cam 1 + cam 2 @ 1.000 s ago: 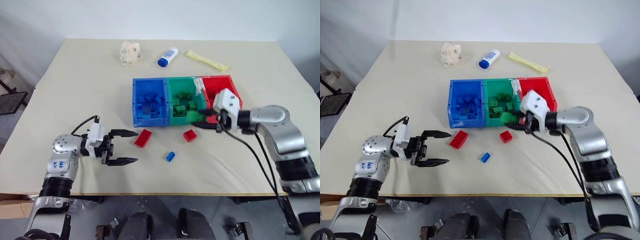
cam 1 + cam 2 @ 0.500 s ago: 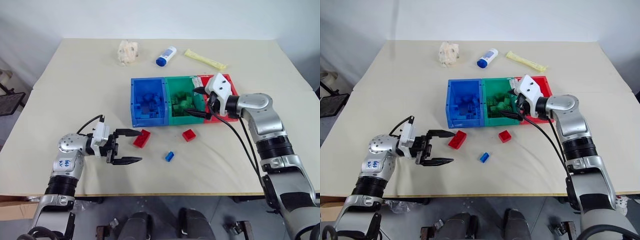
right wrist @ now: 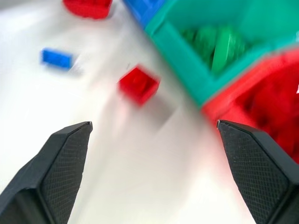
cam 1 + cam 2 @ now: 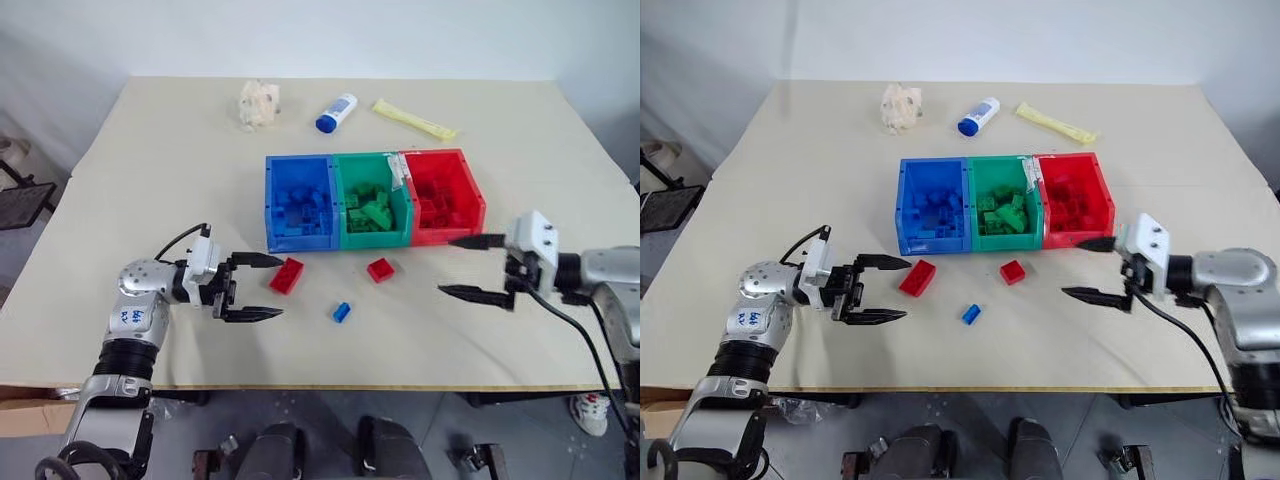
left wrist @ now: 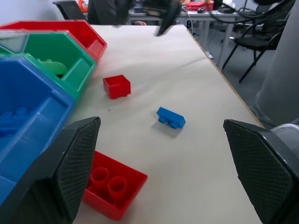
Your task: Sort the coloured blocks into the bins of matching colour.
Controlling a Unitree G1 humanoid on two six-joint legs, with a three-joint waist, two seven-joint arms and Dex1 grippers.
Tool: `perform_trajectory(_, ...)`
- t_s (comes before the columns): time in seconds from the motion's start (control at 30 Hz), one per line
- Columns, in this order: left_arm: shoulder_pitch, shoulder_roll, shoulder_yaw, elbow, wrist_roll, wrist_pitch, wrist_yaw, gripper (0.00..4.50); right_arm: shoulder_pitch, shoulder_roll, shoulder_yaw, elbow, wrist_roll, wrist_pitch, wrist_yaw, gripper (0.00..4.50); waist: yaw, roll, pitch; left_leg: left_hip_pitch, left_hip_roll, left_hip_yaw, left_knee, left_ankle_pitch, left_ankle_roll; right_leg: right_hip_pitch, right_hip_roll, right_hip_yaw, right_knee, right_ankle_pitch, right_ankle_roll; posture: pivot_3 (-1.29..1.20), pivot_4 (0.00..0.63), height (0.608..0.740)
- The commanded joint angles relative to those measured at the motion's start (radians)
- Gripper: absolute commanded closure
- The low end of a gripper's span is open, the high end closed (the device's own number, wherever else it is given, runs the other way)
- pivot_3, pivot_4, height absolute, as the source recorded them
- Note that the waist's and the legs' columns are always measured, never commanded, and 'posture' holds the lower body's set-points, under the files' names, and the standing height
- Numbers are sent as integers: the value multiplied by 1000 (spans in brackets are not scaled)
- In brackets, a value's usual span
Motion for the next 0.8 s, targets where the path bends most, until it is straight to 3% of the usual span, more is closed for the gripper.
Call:
perform_trajectory(0.03, -19, 10, 9, 19, 1, -19, -43, 0, 67, -48, -108, -37, 43, 0, 11, 27, 1, 0, 0, 0, 0, 1, 0, 0, 0, 0, 0, 0, 0, 0, 0, 0, 150, 740)
perform_trajectory(0.2, -35, 17, 10, 51, 3, -30, -49, 0, 115, -68, -160, -48, 46, 10, -20, 27, -1, 0, 0, 0, 0, 1, 0, 0, 0, 0, 0, 1, 0, 0, 0, 0, 150, 740)
perform_trajectory(0.37, -48, 18, 15, 69, 4, -36, -41, 0, 83, -29, -84, -117, 39, 69, -90, 27, 0, 0, 0, 0, 0, 1, 0, 0, 0, -1, 0, 2, 0, 0, 0, 0, 150, 740)
perform_trajectory(0.57, -28, 16, 7, 39, 3, -20, -29, 0, 5, 107, 94, -169, -28, 150, -247, 27, 0, 0, 0, 0, 0, 1, 0, 0, 0, -1, 0, 2, 0, 0, 0, 0, 150, 740)
perform_trajectory(0.8, 26, 30, 12, -55, -8, 25, -5, 0, -119, 302, 219, -41, -127, 113, -404, 27, 0, 0, 0, 0, 0, 1, 0, 0, 0, -2, 0, 3, 1, 0, 0, 0, 150, 740)
